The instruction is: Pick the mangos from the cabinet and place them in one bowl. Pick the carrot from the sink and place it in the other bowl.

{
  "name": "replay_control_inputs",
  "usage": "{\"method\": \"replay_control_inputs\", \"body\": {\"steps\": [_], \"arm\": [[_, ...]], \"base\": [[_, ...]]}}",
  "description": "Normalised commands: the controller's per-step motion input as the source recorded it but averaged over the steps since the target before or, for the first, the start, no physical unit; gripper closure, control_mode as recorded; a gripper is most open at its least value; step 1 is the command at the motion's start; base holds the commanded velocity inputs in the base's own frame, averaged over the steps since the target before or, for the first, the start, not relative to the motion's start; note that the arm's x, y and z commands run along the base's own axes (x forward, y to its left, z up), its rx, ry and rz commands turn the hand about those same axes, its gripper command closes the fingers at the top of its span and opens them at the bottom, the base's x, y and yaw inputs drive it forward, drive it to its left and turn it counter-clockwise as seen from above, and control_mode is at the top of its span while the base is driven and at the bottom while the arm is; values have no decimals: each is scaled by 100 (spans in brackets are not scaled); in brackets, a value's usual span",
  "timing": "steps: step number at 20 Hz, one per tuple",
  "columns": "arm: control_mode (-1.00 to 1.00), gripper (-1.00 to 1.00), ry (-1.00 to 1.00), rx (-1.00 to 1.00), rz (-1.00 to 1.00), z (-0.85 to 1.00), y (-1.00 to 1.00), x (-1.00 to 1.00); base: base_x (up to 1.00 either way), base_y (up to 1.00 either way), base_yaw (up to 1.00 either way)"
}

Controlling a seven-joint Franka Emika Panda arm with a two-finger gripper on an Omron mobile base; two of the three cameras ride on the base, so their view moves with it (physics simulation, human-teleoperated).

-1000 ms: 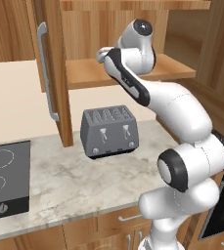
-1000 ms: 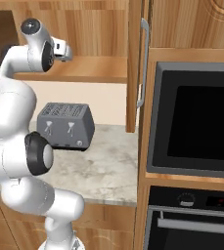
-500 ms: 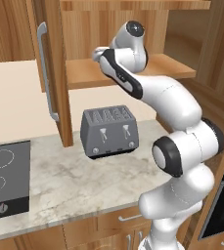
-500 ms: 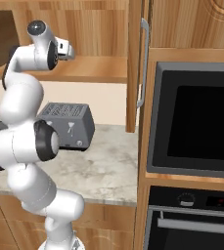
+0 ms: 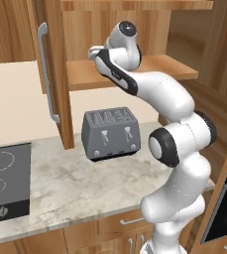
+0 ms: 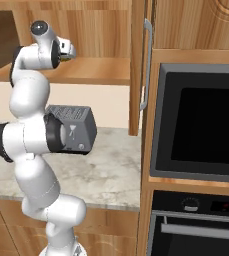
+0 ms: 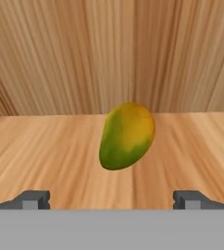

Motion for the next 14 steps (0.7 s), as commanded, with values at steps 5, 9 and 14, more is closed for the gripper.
{"method": "replay_control_inputs", "body": {"steps": [5,9,14], "arm": [[-100,-100,2,0,0,3,5,47],[-100,-100,1,0,-2,0,0,46],[-100,-100,0,0,0,0,3,19]], "base": [[0,0,0],[0,0,0],[0,0,0]]}}
